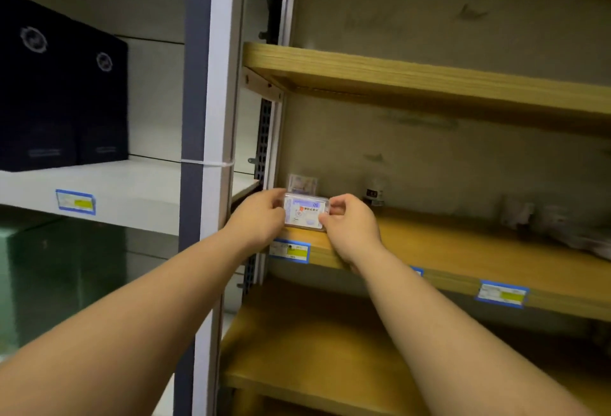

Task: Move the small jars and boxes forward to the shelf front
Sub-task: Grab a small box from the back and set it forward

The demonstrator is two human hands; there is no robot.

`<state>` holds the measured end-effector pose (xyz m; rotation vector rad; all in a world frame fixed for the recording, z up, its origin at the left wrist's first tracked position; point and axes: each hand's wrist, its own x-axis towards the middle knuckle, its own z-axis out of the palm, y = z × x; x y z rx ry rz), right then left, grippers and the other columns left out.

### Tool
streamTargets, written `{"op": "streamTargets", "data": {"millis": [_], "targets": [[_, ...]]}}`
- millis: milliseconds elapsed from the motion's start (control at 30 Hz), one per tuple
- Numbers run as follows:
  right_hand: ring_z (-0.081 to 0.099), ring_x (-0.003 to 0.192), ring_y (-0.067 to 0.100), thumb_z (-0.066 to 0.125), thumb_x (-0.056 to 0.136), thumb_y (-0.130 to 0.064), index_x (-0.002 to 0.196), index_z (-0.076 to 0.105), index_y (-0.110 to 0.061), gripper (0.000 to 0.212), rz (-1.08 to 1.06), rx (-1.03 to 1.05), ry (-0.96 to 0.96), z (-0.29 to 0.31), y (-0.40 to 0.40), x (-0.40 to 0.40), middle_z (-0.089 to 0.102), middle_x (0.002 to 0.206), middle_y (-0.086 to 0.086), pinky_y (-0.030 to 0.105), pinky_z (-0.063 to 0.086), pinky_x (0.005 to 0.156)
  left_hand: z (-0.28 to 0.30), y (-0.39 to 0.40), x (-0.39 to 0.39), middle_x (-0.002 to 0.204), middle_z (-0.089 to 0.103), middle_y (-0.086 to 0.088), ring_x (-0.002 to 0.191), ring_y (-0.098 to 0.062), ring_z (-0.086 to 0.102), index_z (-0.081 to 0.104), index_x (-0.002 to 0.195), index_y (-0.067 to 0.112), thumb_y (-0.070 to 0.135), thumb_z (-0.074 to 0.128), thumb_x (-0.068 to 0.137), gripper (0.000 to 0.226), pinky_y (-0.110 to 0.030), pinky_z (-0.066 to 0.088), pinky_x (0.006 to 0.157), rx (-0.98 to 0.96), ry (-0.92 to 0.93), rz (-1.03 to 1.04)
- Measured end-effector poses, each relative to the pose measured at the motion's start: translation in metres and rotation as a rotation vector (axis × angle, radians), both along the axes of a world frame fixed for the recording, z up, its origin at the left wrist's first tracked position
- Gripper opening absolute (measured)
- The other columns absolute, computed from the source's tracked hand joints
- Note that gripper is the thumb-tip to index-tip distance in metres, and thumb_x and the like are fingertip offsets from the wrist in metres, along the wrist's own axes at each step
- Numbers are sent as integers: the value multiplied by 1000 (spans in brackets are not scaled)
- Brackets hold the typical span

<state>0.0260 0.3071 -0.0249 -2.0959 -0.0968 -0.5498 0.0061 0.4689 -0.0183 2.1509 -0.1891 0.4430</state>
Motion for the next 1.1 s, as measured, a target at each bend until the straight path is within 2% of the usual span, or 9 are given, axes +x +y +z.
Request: {"op": "streamTargets", "data": {"millis": [133,300,400,533,667,733,933,1033,1100], "targets": [[58,86,10,67,93,-19,105,59,-21,15,5,-69,5,3,-4,0,61,95,-8,22,45,66,2,-2,4,115,67,6,101,-11,63,53,140,25,16,48,98,43,-26,52,79,-12,36,23],[63,96,17,66,93,-20,99,56,-24,13,12,-81,-6,0,-4,2,65,103,-3,33,56,77,-3,-7,5,117,66,6,102,-14,63,45,147,26,24,50,100,47,-34,55,88,52,28,109],[63,99,18,62,94,-14,100,56,-22,11,50,-53,27,0,-4,5,66,108,0,25,50,64,2,-8,11,115,65,5,104,-16,63,47,144,25,23,52,102,43,-34,55,86,42,66,134],[55,96,14,55,99,-9,119,58,-17,22,140,123,115,12,-9,23,62,113,1,15,38,53,15,-8,39,113,65,0,101,-18,63,56,137,20,22,55,101,36,-32,56,85,78,86,188],[54,88,15,57,97,-7,129,56,-16,34,172,105,235,30,-4,61,62,115,6,22,43,57,26,-15,86,119,65,-9,106,-28,64,60,131,12,11,52,100,32,-41,56,93,25,95,254],[55,83,20,56,93,-5,122,54,-12,30,115,102,280,38,0,83,59,104,9,30,50,64,31,-21,112,122,64,-16,108,-34,64,62,129,7,9,50,100,31,-43,55,95,4,108,295],[52,71,14,57,96,-15,105,59,-22,12,57,14,248,22,3,132,58,89,2,21,39,51,14,-24,161,112,66,-12,91,-27,62,65,115,12,15,47,102,22,-37,51,76,38,74,358],[61,81,19,58,92,-13,112,67,-21,24,93,-46,211,10,4,143,66,97,2,21,48,61,13,-22,164,117,66,-15,101,-30,65,64,121,8,11,45,103,27,-43,56,89,76,85,338],[64,85,21,58,89,-11,115,67,-22,30,114,-53,227,8,5,147,70,100,2,27,56,72,12,-20,163,110,66,-13,91,-27,65,64,118,7,10,43,103,26,-41,56,85,55,93,284]]}}
